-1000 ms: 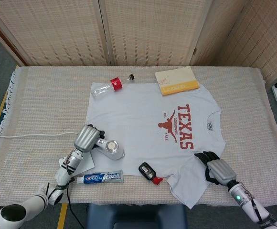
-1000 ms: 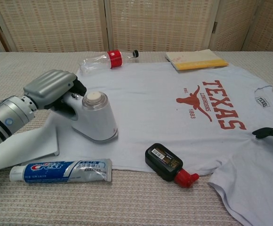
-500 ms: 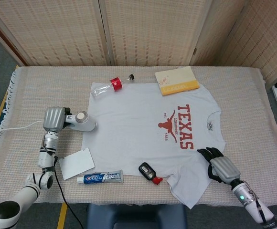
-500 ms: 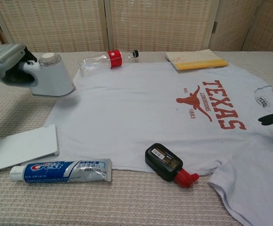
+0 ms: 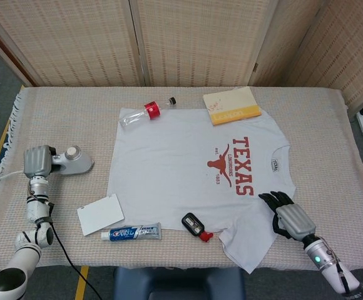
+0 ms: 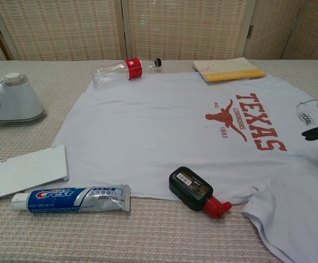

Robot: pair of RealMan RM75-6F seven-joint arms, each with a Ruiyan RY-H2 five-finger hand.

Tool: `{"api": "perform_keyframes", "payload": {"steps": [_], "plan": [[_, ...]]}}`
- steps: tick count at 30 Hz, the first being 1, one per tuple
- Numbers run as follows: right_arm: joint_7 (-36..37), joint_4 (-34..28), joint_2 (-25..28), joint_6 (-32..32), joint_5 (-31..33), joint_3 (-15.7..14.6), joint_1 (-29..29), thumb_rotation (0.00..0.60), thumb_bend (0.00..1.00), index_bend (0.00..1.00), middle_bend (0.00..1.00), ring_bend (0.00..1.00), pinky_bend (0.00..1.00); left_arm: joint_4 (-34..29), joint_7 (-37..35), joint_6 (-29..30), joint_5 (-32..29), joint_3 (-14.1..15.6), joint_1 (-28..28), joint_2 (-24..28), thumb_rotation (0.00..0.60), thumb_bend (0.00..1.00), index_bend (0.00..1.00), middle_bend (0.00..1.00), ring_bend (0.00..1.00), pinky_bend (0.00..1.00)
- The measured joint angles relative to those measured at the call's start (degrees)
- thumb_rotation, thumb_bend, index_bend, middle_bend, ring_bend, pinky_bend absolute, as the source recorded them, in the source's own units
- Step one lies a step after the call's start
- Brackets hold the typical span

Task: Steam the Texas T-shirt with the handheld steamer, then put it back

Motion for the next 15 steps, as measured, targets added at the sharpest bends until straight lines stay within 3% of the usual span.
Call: {"api": "perform_keyframes", "payload": {"steps": [2,3,7,10,15], "plan": [[-0.03,-0.04,-0.06,-0.06,0.03,0.03,0.01,0.493,1.00,0.00,0.06,0.00,0.02,0.19,1.50,-1.07,-0.36,-0.20,-0.08,-0.15,0.600,0.38,0.59,0.69,0.54,0.66],[-0.03,-0.05,-0.09,-0.08,0.01,0.03,-0.01,0.492,1.00,0.00,0.06,0.00,0.02,0.22,2.31,-1.73,-0.61,-0.34,-0.14,-0.19,0.600,0.34,0.46,0.56,0.43,0.62],[0.05,-0.04,-0.05,0.03,-0.08,-0.03,-0.12,0.492,1.00,0.00,0.06,0.00,0.02,-0.80,6.41,-4.62,-2.62,-1.68,-0.36,-0.04,0.600,0.21,0.04,0.16,0.07,0.32],[0.18,-0.05,0.16,0.20,-0.18,-0.02,-0.19,0.496,1.00,0.00,0.06,0.00,0.02,-3.32,7.51,-4.98,-3.60,-2.49,-0.20,0.75,0.600,0.16,0.00,0.01,0.00,0.18],[0.50,-0.18,0.71,0.90,-0.36,0.28,-0.29,0.493,1.00,0.00,0.06,0.00,0.02,-9.97,9.01,-3.77,-4.23,-2.98,0.95,3.71,0.600,0.12,0.00,0.00,0.00,0.11]]}}
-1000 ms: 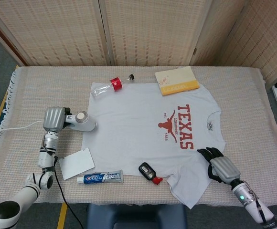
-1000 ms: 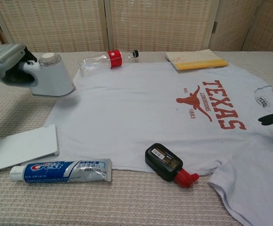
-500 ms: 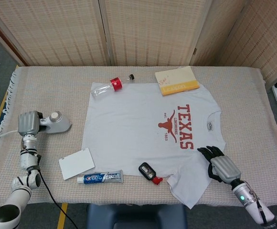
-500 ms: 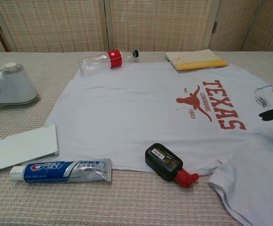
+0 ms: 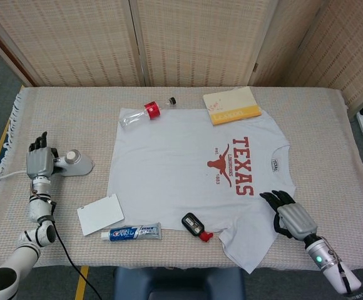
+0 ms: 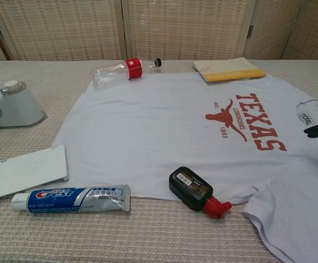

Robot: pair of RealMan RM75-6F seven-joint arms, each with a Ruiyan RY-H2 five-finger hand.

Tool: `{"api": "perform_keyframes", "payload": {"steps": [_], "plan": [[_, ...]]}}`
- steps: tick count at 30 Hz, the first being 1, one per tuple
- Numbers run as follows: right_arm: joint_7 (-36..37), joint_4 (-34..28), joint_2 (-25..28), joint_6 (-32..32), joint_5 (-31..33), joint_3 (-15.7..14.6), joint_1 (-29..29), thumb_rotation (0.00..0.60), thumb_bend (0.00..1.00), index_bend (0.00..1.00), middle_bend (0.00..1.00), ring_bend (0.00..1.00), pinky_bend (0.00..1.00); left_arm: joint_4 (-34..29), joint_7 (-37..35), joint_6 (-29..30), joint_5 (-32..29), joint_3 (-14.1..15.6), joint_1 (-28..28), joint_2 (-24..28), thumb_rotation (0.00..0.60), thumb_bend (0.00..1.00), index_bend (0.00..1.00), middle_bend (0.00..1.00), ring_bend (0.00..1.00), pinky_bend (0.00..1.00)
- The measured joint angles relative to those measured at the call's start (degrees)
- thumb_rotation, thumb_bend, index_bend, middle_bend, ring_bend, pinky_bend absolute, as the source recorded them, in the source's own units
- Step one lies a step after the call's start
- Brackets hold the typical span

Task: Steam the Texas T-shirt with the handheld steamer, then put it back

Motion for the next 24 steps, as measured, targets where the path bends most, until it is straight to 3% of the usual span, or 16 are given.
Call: {"api": "perform_keyframes", "payload": {"steps": [8,13,20,23,24], "plan": [[0.71,-0.33,1.14,1.55,-0.30,0.75,-0.25,0.493,1.00,0.00,0.06,0.00,0.02,-18.76,4.96,4.86,-1.30,-0.17,4.16,8.89,0.600,0.00,0.00,0.00,0.00,0.09],[1.46,-0.09,1.20,1.77,-0.49,0.79,-0.41,0.494,1.00,0.00,0.06,0.00,0.02,-29.42,10.82,6.93,-4.49,-0.06,6.92,14.65,0.600,0.00,0.00,0.00,0.00,0.07],[1.35,-0.78,2.50,3.11,-0.52,1.04,-0.92,0.494,1.00,0.00,0.06,0.00,0.02,-37.70,14.21,11.50,-6.78,0.74,10.19,18.90,0.600,0.05,0.00,0.00,0.00,0.11],[0.31,-1.56,3.67,4.24,-0.05,1.45,-1.42,0.500,0.86,0.00,0.08,0.00,0.05,-41.16,12.73,15.45,-5.58,1.08,12.00,20.52,0.600,0.12,0.17,0.14,0.10,0.20],[-0.55,-2.03,4.14,4.81,0.29,1.66,-1.70,0.501,0.74,0.00,0.09,0.00,0.07,-42.26,11.95,16.86,-4.90,1.24,12.66,21.05,0.600,0.14,0.26,0.22,0.16,0.24]]}}
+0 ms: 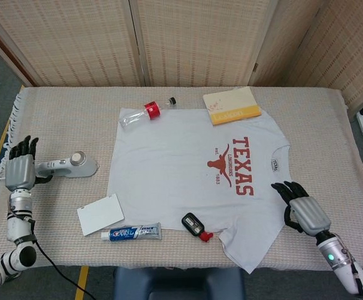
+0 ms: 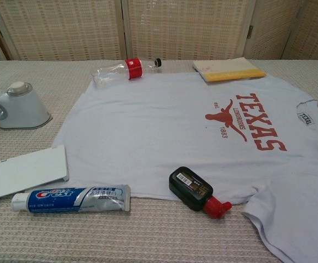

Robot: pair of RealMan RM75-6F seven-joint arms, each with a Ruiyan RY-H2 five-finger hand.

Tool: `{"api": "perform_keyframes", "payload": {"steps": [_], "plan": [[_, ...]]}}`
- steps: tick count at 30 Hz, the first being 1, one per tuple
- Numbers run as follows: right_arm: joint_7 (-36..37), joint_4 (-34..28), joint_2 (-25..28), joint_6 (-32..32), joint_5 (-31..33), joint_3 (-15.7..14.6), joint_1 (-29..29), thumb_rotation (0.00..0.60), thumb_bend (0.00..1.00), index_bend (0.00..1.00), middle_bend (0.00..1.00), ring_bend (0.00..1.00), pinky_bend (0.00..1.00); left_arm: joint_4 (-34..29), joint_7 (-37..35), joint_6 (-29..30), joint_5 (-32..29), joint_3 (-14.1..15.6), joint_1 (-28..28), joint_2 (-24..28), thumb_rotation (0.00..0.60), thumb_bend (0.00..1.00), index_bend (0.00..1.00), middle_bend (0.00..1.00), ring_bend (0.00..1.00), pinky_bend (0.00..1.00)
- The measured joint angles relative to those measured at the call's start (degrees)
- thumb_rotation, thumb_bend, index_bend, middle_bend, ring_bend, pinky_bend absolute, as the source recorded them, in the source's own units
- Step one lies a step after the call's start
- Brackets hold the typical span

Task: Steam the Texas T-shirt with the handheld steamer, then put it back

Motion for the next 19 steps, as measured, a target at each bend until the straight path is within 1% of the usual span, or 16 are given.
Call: {"api": "perform_keyframes", "payload": {"steps": [1,2,4,5,6,7,8,9,10,12,14,16,19], "plan": [[-0.61,-0.50,0.53,0.55,0.29,0.20,-0.26,0.500,0.61,0.00,0.10,0.01,0.09,-1.66,-1.15,1.91,1.04,0.30,0.98,0.81,0.600,0.15,0.32,0.28,0.20,0.27],[-1.11,-1.04,1.14,1.22,0.56,0.41,-0.55,0.499,0.50,0.00,0.11,0.01,0.09,-3.00,-1.99,3.28,1.88,0.61,1.77,1.48,0.600,0.15,0.33,0.29,0.21,0.27],[-1.91,-2.02,2.25,3.12,0.98,0.92,-1.32,0.501,0.14,0.00,0.11,0.01,0.09,-6.28,-3.58,6.10,3.81,1.59,3.72,3.26,0.600,0.15,0.32,0.30,0.20,0.26],[-2.19,-2.34,2.54,4.07,1.10,1.16,-1.70,0.501,0.08,0.00,0.11,0.01,0.09,-7.72,-4.08,7.04,4.59,2.13,4.56,4.10,0.600,0.15,0.30,0.30,0.19,0.26],[-2.46,-2.66,2.81,5.04,1.23,1.39,-2.10,0.489,0.02,0.00,0.11,0.00,0.07,-9.15,-4.51,7.76,5.33,2.70,5.38,4.95,0.600,0.13,0.27,0.28,0.18,0.24],[-2.83,-3.06,3.12,6.30,1.38,1.69,-2.66,0.457,0.00,0.00,0.10,0.00,0.05,-10.94,-4.97,8.48,6.21,3.46,6.39,6.10,0.600,0.11,0.23,0.25,0.15,0.21],[-3.08,-3.39,3.36,7.19,1.52,1.90,-3.11,0.428,0.00,0.00,0.09,0.00,0.03,-12.20,-5.19,8.91,6.74,4.03,7.08,6.95,0.600,0.09,0.20,0.23,0.13,0.20],[-3.45,-3.98,3.76,8.34,1.76,2.14,-3.78,0.377,0.00,0.00,0.08,0.00,0.00,-13.48,-5.29,9.23,7.11,4.58,7.70,7.79,0.600,0.06,0.15,0.20,0.10,0.17],[-3.82,-4.47,4.15,9.22,1.98,2.26,-4.35,0.354,0.00,0.00,0.06,0.00,0.00,-15.38,-5.34,9.64,7.49,5.32,8.58,8.94,0.600,0.05,0.13,0.19,0.09,0.16],[-5.38,-5.33,4.88,10.92,2.57,2.44,-5.54,0.347,0.00,0.00,0.05,0.00,0.00,-18.62,-5.41,10.75,8.33,6.52,10.12,10.75,0.600,0.05,0.12,0.18,0.09,0.16],[-7.36,-5.80,5.24,11.85,2.93,2.52,-6.37,0.345,0.00,0.00,0.05,0.00,0.00,-22.27,-5.32,13.01,9.73,8.07,12.20,12.67,0.600,0.05,0.14,0.19,0.09,0.16],[-9.36,-6.15,5.40,13.57,3.05,2.55,-7.53,0.345,0.00,0.00,0.05,0.00,0.00,-24.41,-5.06,15.98,11.47,9.59,14.19,13.85,0.600,0.06,0.16,0.20,0.10,0.16],[-9.60,-6.29,5.43,16.51,2.53,2.44,-9.45,0.358,0.00,0.00,0.05,0.00,0.00,-26.64,-4.89,20.17,14.66,12.18,17.23,15.26,0.600,0.07,0.17,0.20,0.10,0.16]]}}
